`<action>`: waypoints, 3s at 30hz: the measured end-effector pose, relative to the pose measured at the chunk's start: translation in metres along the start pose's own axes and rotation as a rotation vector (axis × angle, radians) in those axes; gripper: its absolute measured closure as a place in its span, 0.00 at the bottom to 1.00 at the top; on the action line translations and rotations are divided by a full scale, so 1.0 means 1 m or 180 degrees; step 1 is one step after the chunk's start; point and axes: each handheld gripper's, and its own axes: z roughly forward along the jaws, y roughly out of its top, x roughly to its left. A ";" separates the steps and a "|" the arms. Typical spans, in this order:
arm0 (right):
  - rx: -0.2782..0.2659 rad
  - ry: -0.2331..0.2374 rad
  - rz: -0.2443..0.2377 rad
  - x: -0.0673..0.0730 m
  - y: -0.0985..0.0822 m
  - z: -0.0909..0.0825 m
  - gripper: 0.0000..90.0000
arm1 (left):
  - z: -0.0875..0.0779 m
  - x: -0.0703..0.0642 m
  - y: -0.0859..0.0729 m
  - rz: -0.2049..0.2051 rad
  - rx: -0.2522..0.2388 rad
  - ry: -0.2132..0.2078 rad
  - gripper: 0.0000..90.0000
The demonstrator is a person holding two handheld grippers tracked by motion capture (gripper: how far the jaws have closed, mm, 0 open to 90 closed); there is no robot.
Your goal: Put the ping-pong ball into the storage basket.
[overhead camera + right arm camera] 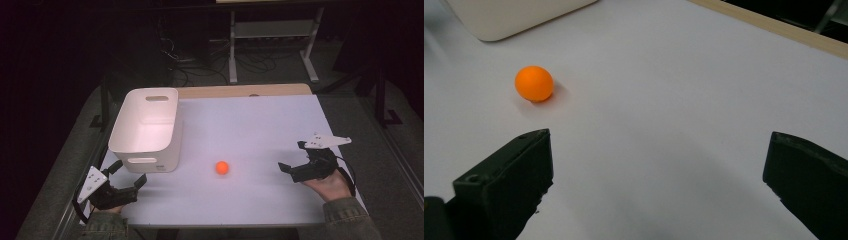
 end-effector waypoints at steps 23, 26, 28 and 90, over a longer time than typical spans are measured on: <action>0.0125 0.0242 -0.0177 0.011 0.031 0.016 0.00 | -0.001 0.000 0.000 0.0006 -0.0015 -0.0018 0.00; 0.0153 0.0268 -0.0226 0.013 0.035 0.019 0.00 | -0.001 0.000 0.000 0.0010 -0.0009 -0.0015 0.00; 0.0169 0.0297 -0.0261 0.015 0.040 0.023 0.00 | -0.001 0.000 0.000 0.0014 -0.0003 -0.0011 0.00; 0.0464 0.0724 -0.0678 0.046 0.085 0.079 0.00 | -0.002 0.000 0.000 0.0004 -0.0003 -0.0038 0.00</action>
